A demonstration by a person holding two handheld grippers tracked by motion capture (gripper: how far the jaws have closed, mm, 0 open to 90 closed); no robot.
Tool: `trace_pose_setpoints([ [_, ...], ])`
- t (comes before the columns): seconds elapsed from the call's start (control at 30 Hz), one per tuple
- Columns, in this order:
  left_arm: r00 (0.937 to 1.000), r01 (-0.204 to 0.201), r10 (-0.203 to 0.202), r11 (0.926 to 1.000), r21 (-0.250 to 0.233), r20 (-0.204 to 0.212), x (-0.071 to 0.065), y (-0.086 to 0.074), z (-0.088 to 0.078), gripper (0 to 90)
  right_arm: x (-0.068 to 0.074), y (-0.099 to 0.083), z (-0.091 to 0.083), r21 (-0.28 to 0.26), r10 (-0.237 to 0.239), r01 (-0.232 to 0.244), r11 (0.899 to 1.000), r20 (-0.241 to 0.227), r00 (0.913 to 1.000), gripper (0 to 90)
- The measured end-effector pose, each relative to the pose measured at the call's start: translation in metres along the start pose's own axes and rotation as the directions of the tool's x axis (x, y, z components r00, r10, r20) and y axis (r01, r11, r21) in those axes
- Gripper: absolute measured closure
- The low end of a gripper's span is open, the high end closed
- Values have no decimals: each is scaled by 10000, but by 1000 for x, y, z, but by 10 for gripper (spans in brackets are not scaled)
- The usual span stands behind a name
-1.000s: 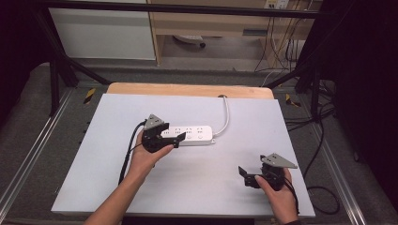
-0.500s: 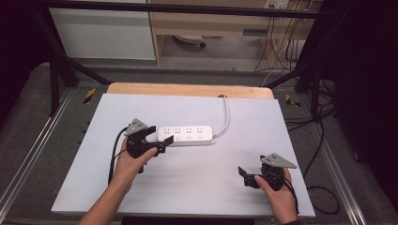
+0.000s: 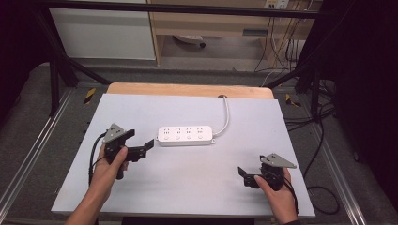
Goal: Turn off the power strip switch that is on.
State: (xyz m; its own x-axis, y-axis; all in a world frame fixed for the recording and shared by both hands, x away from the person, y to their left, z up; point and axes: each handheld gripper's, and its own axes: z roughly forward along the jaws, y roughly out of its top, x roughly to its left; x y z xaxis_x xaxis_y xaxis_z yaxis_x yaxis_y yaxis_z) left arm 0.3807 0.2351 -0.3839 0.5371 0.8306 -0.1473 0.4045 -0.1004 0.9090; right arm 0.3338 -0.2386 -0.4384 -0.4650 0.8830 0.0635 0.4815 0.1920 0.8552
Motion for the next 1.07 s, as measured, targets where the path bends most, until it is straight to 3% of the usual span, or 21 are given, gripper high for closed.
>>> trace_pose_setpoints([
  [0.4,9986,366,-368,9993,-55,-377,20,-20,-40,89,-1,1,0,-36,-23,23,10000,9,10000,27],
  [0.73,9942,582,-564,9981,176,-916,34,-49,-60,91,-1,0,1,-13,-40,41,10000,155,9999,27],
  [0.9,9951,668,-625,9963,545,-769,35,-64,-55,90,-6,-4,5,320,61,-83,9995,688,9976,33],
  [1.07,9958,291,-228,9971,702,-887,30,-66,-53,93,-14,-10,19,1126,241,-424,9927,1589,9870,33],
])
